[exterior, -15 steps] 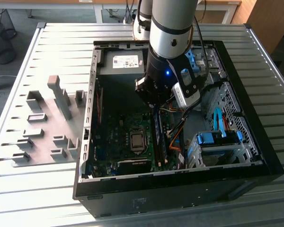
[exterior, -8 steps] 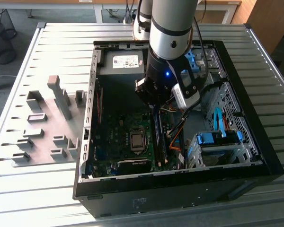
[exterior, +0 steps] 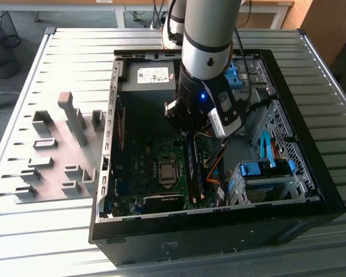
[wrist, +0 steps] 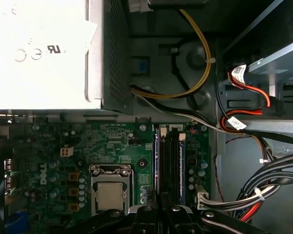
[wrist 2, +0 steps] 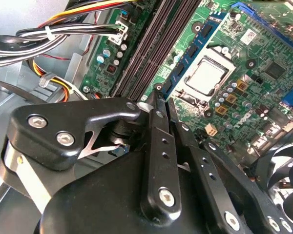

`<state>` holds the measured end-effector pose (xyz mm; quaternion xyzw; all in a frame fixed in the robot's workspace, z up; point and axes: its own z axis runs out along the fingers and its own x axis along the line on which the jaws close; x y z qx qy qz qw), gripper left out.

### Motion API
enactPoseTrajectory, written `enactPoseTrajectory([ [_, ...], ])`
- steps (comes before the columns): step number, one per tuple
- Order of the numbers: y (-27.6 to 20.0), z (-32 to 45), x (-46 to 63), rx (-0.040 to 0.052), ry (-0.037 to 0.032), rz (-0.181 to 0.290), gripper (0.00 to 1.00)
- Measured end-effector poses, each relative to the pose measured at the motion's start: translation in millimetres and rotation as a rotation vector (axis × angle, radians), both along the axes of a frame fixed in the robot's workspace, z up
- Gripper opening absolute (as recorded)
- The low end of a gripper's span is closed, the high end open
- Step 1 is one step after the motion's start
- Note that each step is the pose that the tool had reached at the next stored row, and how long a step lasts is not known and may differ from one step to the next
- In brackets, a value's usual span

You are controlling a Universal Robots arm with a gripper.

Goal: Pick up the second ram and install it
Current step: 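Insert the second ram into the second slot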

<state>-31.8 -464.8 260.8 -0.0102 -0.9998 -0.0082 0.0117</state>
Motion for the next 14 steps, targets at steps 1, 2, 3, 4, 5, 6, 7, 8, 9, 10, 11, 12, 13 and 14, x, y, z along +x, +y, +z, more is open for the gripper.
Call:
enactPoseTrajectory([
  [1, 0.0, 0.0, 0.0, -0.0002, 0.0001, 0.000, 0.14],
  [2, 0.0, 0.0, 0.0, -0.0002, 0.0001, 0.000, 0.14],
  [3, 0.0, 0.0, 0.0, -0.0002, 0.0001, 0.000, 0.14],
  [4, 0.0, -0.2, 0.0, 0.0001, 0.0000, 0.000, 0.14],
  [5, 0.0, -0.3, 0.0, 0.0000, 0.0000, 0.000, 0.14],
  [6, 0.0, -0.3, 0.0, 0.0000, 0.0000, 0.000, 0.14],
  [7, 0.0, -0.3, 0.0, 0.0000, 0.0000, 0.000, 0.14],
  [8, 0.0, -0.3, 0.0, 0.0000, 0.0000, 0.000, 0.14],
  [9, 0.0, -0.3, 0.0, 0.0001, 0.0000, 0.000, 0.14],
  [10, 0.0, -0.3, 0.0, 0.0000, 0.0000, 0.000, 0.14],
  [11, 0.0, -0.3, 0.0, 0.0001, 0.0000, 0.000, 0.14],
  [12, 0.0, -0.4, 0.0, 0.0001, 0.0000, 0.000, 0.14],
  [13, 0.0, -0.4, 0.0, 0.0001, 0.0000, 0.000, 0.14],
  [14, 0.0, -0.4, 0.0, 0.0001, 0.0000, 0.000, 0.14],
])
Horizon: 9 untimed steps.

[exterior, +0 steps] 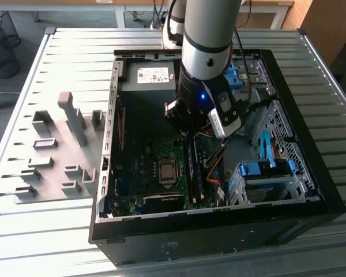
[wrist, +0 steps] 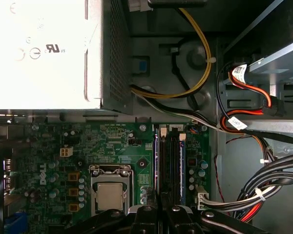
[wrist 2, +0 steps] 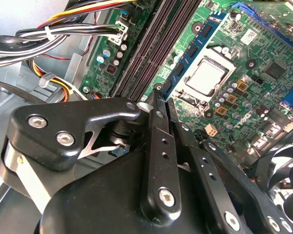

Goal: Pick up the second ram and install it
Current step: 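Insert the second ram into the second slot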

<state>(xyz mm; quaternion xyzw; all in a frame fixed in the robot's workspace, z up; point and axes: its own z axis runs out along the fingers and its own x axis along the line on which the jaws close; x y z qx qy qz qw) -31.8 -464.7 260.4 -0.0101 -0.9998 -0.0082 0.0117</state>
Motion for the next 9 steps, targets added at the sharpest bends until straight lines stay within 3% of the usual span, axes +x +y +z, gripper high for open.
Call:
enactPoseTrajectory([
  [6, -6.1, -2.7, 1.1, 0.0017, 0.0000, -0.001, 0.14],
  [9, -6.7, -5.4, 4.1, 0.0030, 0.0001, -0.002, 0.14],
])
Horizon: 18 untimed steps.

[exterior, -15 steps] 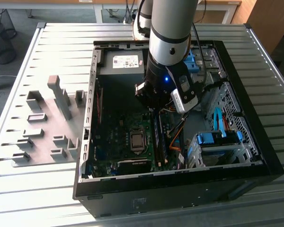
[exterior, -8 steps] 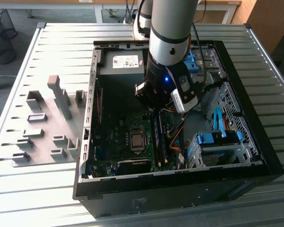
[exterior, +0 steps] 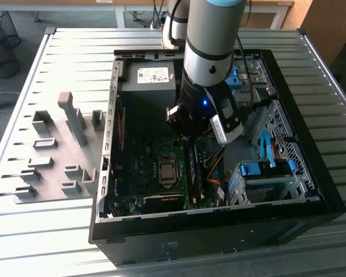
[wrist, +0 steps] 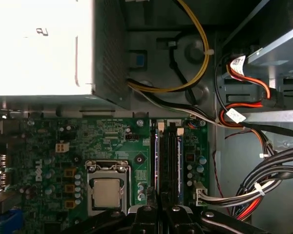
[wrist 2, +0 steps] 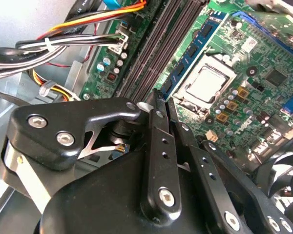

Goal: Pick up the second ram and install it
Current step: 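Insert the second ram into the second slot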

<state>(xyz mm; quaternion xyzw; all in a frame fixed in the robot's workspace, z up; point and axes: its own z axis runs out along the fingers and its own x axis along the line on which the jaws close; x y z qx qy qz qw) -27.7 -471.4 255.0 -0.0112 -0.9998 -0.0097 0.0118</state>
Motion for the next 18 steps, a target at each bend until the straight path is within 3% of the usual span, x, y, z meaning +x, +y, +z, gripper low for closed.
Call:
enactPoseTrajectory([
  [12, -0.4, -14.8, 1.3, 0.0023, 0.0001, 0.013, 0.14],
  [18, -0.7, -16.2, 1.3, 0.0023, 0.0000, 0.013, 0.14],
])
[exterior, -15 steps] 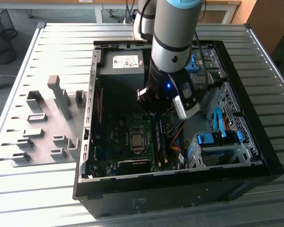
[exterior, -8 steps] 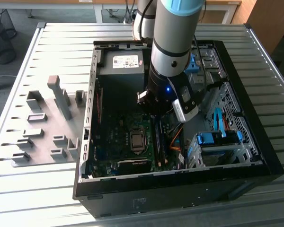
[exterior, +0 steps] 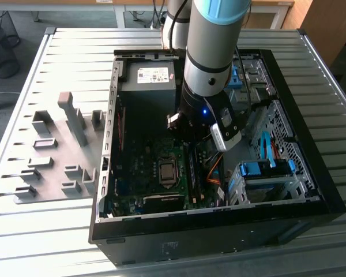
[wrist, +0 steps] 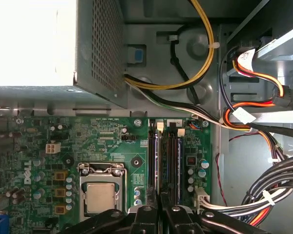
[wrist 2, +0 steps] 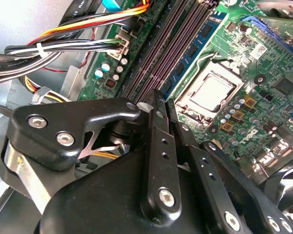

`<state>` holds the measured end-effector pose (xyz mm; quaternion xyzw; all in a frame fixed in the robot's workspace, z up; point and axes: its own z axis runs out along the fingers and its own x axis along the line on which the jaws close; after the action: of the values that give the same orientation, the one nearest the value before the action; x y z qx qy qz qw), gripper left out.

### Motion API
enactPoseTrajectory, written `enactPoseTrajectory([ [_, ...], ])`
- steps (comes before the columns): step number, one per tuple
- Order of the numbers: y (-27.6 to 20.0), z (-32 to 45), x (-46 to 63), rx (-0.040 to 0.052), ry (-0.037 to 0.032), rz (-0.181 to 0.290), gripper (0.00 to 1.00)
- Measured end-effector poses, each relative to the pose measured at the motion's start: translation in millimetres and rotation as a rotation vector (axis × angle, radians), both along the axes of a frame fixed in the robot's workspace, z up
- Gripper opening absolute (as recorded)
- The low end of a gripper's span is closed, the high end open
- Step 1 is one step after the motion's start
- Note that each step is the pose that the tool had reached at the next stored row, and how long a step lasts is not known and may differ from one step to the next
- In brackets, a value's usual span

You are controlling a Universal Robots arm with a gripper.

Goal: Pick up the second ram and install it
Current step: 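Insert the second ram into the second slot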

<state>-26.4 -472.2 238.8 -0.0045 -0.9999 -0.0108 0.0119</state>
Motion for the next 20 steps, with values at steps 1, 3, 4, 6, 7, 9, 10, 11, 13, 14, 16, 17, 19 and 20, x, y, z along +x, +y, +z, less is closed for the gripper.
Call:
enactPoseTrajectory([
  [1, 0.0, 0.0, 0.0, 0.0000, 0.0000, 0.000, 0.14],
  [3, 0.0, 0.0, 0.0, 0.0000, 0.0000, 0.000, 0.14],
  [4, 0.0, 0.0, 0.0, 0.0000, 0.0000, 0.000, 0.14],
  [6, 0.0, 0.0, 0.0, 0.0000, 0.0000, 0.000, 0.14],
  [7, 0.0, -0.1, 0.0, 0.0000, 0.0000, 0.000, 0.14],
  [9, 0.0, -0.1, 0.0, 0.0000, 0.0000, -0.001, 0.14],
  [10, 0.0, -0.2, 0.0, 0.0000, 0.0000, -0.002, 0.14],
  [11, 0.0, -0.3, 0.1, 0.0000, 0.0001, -0.005, 0.14],
  [13, 0.0, -0.7, 0.2, 0.0001, 0.0000, -0.014, 0.14],
  [14, 0.0, -0.7, 0.2, 0.0000, 0.0001, -0.019, 0.14],
  [16, 0.0, -0.7, 0.2, -0.0001, 0.0000, -0.021, 0.14],
  [17, 0.0, -0.7, 0.2, 0.0000, 0.0000, -0.021, 0.14],
  [19, 0.0, -0.8, 0.2, 0.0000, 0.0000, -0.021, 0.14],
  [20, 0.0, -0.8, 0.2, 0.0000, 0.0000, -0.021, 0.14],
])
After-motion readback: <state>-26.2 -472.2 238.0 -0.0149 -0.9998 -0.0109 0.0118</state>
